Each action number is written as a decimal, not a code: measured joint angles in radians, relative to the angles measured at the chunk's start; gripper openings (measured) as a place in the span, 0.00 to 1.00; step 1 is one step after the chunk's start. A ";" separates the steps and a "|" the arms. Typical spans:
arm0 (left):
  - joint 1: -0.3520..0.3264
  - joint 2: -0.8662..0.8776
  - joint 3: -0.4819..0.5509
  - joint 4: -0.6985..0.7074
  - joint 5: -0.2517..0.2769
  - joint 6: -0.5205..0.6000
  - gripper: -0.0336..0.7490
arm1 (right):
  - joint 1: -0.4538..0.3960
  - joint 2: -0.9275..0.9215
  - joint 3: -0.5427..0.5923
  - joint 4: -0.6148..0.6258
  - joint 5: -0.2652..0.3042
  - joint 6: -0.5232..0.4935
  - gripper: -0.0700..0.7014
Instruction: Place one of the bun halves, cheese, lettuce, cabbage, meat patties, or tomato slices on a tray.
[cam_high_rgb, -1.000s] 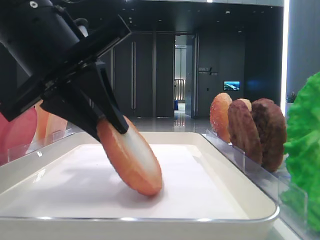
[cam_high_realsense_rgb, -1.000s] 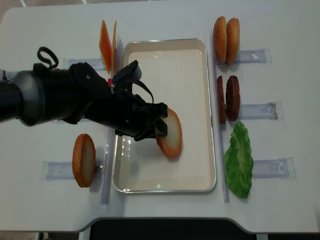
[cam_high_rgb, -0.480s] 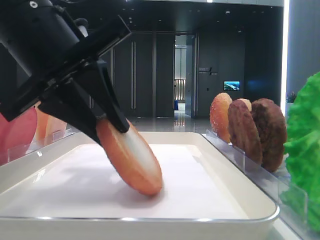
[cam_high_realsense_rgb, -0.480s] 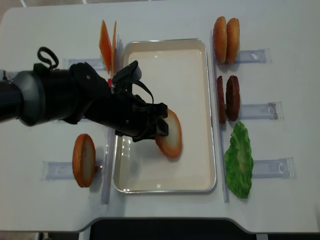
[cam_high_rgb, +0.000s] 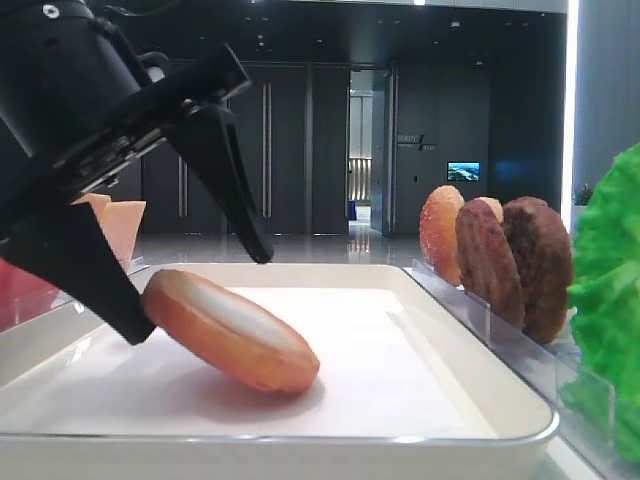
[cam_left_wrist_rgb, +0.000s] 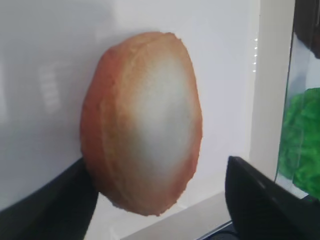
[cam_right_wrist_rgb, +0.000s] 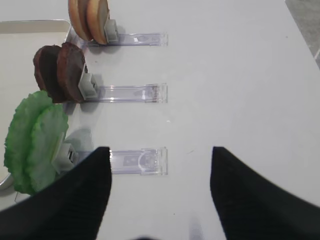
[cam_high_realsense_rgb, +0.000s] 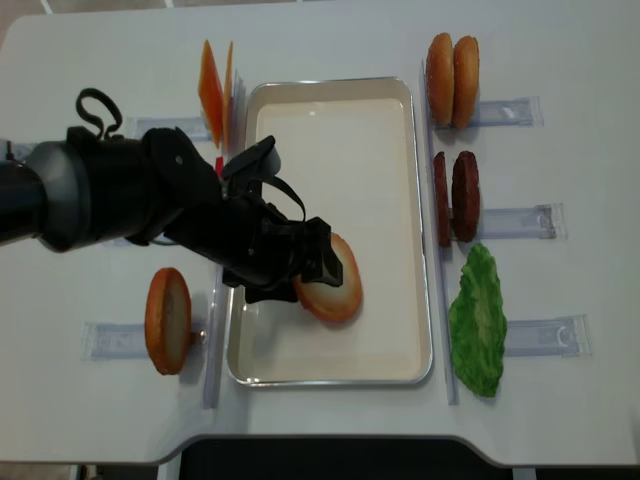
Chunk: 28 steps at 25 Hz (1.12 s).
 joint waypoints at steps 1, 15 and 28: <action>0.000 -0.002 0.000 0.021 0.010 -0.022 0.81 | 0.000 0.000 0.000 0.000 0.000 0.000 0.63; 0.000 -0.039 -0.152 0.478 0.296 -0.361 0.81 | 0.000 0.000 0.000 0.000 0.000 0.000 0.63; 0.000 -0.168 -0.344 0.855 0.696 -0.518 0.80 | 0.000 0.000 0.000 0.001 0.000 0.000 0.63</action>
